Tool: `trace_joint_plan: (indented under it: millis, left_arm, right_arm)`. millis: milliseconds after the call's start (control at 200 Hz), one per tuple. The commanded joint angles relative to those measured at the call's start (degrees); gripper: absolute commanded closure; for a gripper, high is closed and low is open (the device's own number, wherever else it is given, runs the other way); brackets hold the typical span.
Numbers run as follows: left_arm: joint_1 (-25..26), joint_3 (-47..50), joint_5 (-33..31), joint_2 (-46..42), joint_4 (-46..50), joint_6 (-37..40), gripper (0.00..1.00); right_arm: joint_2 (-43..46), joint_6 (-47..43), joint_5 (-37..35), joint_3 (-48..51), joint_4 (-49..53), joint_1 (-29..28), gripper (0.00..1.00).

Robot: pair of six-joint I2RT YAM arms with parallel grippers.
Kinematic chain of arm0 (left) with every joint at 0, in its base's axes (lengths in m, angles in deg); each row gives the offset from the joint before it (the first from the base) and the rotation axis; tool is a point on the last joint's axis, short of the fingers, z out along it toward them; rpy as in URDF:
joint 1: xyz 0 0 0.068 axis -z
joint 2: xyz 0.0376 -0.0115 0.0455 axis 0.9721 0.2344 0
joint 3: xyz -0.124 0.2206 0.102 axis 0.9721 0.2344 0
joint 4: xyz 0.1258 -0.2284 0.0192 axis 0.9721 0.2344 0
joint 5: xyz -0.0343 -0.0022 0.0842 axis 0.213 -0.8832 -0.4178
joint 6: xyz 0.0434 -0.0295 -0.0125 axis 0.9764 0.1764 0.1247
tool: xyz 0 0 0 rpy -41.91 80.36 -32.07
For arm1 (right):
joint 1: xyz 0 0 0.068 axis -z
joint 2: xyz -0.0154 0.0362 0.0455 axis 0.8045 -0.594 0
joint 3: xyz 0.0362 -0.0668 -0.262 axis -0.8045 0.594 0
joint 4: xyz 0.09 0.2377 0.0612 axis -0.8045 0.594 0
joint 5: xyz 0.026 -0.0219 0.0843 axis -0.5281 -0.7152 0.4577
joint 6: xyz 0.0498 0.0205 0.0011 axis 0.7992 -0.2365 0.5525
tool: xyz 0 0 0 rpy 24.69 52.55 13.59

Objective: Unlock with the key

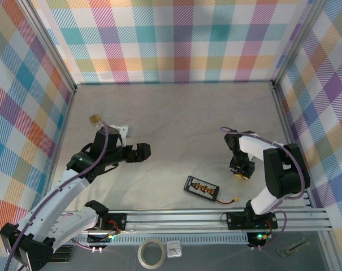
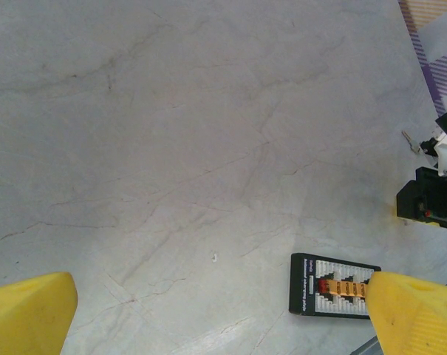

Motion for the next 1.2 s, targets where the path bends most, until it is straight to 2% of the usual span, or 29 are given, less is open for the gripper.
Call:
trace_joint_plan:
  millis: [0,135,435,535,765,900,950,990,1095,1155,1195]
  left_arm:
    - [0.34,0.11,0.04,-0.13,1.2,1.17,0.0]
    - [0.34,0.19,0.09,-0.2,1.3,1.17,0.0]
    - [0.3,0.46,0.08,0.21,1.06,0.92,0.0]
    - [0.33,0.67,-0.08,0.24,1.06,0.78,0.0]
    - [0.34,1.33,-0.91,0.3,1.37,0.65,0.0]
    - [0.34,1.41,-1.07,0.39,1.41,0.61,0.0]
    - [0.35,1.25,-1.16,0.3,1.67,0.67,0.0]
    - [0.34,1.19,-1.3,0.22,1.81,0.64,0.0]
    - [0.38,1.33,-1.33,-0.21,1.78,0.64,0.0]
    - [0.34,1.51,-1.18,-0.35,1.43,0.56,0.0]
    - [0.34,1.51,-1.07,-0.32,1.3,0.49,0.0]
  right_arm:
    - [-2.22,-1.69,1.62,-0.5,-0.25,0.84,0.76]
    - [-2.39,-2.35,2.16,-0.65,-0.7,1.06,0.85]
    - [-0.29,-4.33,5.77,-0.05,-3.09,0.97,0.95]
    - [0.44,-4.2,8.26,-0.54,-4.79,0.97,0.95]
    - [4.66,-2.18,21.24,-0.05,-11.9,0.88,0.95]
    - [7.51,-1.83,22.2,-2.55,-9.04,0.92,0.94]
    - [8.75,-2.45,19.92,-3.85,-6.2,0.9,0.9]
    - [9.69,-3.02,16.72,-4.74,-3.48,0.9,0.83]
    - [10.8,-3.2,5.49,-5.39,4.0,1.31,0.47]
    - [10.88,-2.41,2.98,-4.02,5.36,2.31,0.35]
    - [10.99,-1.9,3.81,-2.48,4.56,3.35,0.32]
